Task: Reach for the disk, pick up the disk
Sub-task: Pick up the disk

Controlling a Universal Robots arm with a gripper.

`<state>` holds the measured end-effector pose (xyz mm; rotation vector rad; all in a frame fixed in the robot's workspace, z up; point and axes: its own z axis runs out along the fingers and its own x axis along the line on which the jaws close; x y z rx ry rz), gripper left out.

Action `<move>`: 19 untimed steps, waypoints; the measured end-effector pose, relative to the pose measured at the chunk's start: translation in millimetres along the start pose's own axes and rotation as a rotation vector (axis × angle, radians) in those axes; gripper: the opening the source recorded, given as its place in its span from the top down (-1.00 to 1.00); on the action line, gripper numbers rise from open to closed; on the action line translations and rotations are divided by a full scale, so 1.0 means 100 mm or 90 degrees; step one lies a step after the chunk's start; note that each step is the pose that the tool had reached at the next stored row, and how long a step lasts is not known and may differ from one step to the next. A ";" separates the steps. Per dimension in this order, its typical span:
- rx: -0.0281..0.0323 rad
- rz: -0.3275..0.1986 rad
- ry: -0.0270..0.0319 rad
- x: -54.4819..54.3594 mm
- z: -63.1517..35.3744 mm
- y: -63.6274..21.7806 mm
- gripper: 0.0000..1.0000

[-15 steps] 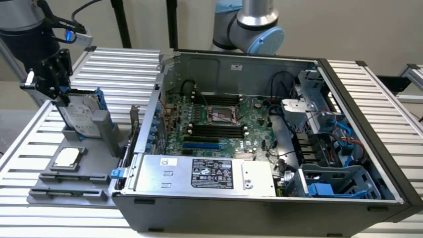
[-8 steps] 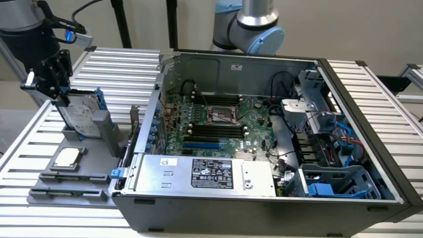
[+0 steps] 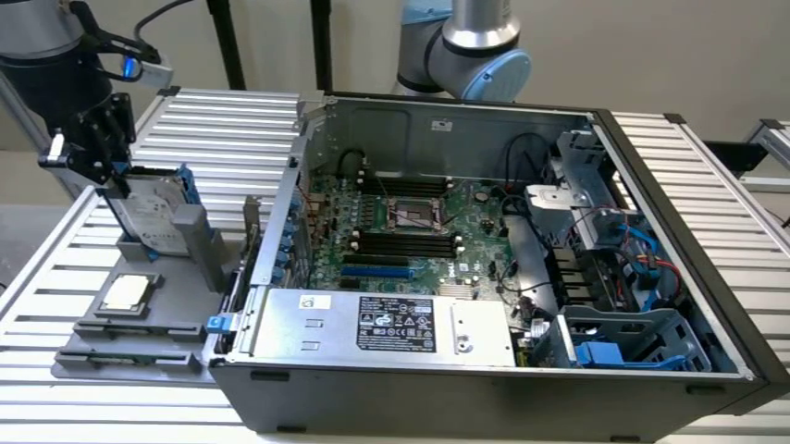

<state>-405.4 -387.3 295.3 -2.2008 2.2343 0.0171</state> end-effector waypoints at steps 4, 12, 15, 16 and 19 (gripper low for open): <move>0.0001 0.009 0.0000 0.01 0.000 0.000 0.35; 0.0001 0.016 -0.0007 0.02 0.000 0.000 0.35; 0.0001 0.016 -0.0025 0.04 -0.001 0.000 0.35; 0.0000 0.016 -0.0032 0.04 -0.001 0.000 0.35; 0.0000 0.016 -0.0057 0.05 -0.001 0.000 0.35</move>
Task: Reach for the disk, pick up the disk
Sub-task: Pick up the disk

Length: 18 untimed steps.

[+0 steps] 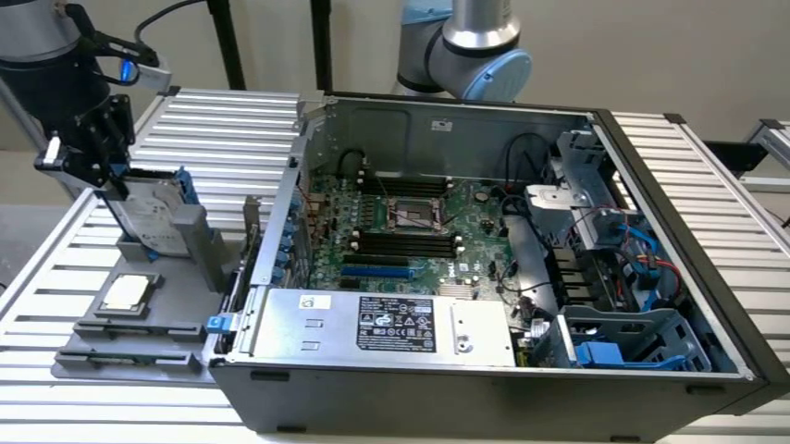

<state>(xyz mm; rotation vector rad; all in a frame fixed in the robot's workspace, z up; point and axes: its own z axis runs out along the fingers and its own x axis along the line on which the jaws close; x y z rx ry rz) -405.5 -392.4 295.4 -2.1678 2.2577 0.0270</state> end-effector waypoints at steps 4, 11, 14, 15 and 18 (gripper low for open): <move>0.0002 0.000 -0.0059 0.02 0.000 -0.001 0.35; 0.0003 0.000 -0.0099 0.02 0.000 -0.001 0.35; 0.0004 0.000 -0.0099 0.02 0.000 -0.001 0.35; 0.0004 0.000 -0.0099 0.02 0.000 -0.001 0.35; 0.0006 0.000 -0.0101 0.02 -0.016 -0.001 0.35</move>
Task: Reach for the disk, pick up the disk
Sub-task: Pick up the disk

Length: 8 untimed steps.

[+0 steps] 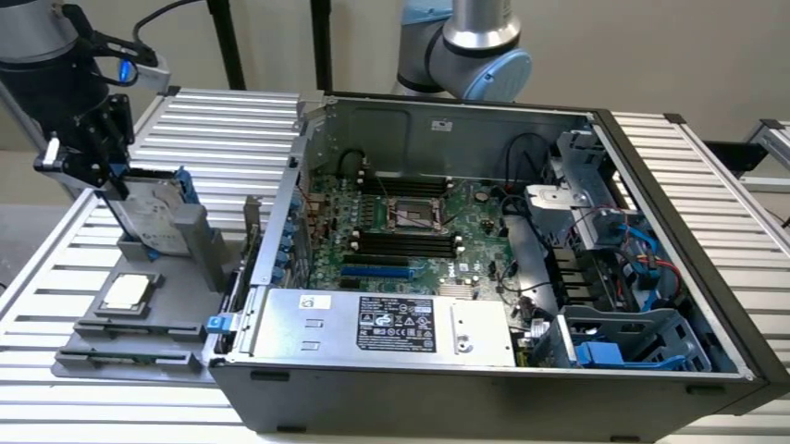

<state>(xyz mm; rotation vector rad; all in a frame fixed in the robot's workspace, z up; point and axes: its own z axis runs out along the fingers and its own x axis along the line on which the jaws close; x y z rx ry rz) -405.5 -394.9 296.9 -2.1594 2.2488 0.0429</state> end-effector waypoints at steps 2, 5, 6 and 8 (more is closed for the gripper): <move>-0.0002 0.000 0.0002 0.00 -0.049 -0.002 0.35; -0.0003 0.000 0.0002 -0.01 -0.157 -0.006 0.35; -0.0002 0.000 0.0002 -0.01 -0.199 -0.008 0.35; -0.0002 0.000 0.0002 -0.01 -0.290 -0.012 0.35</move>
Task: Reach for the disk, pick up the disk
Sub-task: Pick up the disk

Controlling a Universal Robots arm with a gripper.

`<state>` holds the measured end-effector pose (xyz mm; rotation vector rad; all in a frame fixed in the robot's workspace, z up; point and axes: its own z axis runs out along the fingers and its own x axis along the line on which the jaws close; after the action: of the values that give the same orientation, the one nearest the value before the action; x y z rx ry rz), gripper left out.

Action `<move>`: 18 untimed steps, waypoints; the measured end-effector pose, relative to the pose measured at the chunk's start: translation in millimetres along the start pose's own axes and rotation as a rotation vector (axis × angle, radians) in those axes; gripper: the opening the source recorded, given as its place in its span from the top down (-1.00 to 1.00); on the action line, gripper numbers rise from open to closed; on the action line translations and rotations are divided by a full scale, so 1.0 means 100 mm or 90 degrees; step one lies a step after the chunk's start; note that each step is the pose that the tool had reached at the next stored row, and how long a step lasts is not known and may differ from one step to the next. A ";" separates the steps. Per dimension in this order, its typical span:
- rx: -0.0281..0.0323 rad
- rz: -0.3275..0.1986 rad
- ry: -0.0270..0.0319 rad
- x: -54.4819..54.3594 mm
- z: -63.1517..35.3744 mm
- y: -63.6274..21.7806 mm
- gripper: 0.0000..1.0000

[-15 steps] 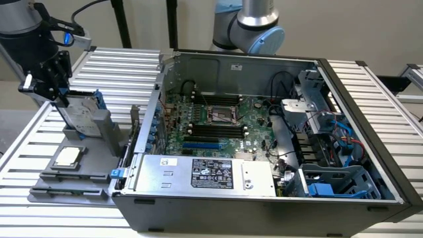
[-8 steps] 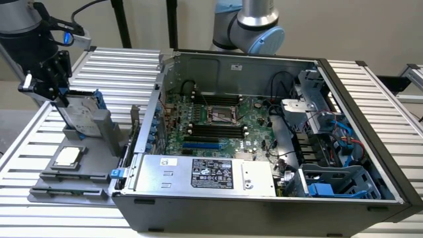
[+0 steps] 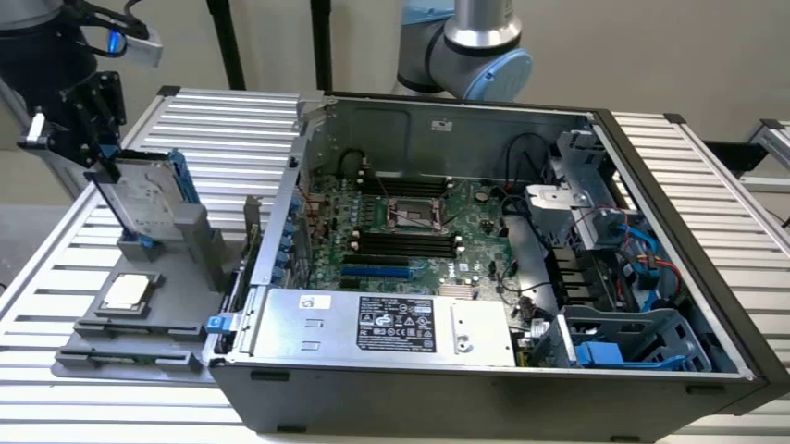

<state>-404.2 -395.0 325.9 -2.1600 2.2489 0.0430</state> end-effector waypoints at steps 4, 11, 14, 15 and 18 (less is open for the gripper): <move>0.0000 0.000 0.0000 0.00 -0.182 -0.010 0.35; 0.0000 -0.001 0.0000 -0.01 -0.500 -0.023 0.35; -0.0001 -0.002 0.0000 -0.02 -0.635 -0.029 0.35; -0.0001 -0.003 0.0000 -0.02 -0.684 -0.031 0.35; -0.0002 -0.004 0.0000 -0.02 -0.819 -0.036 0.35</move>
<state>-400.3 -396.0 407.8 -2.1665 2.2429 0.0431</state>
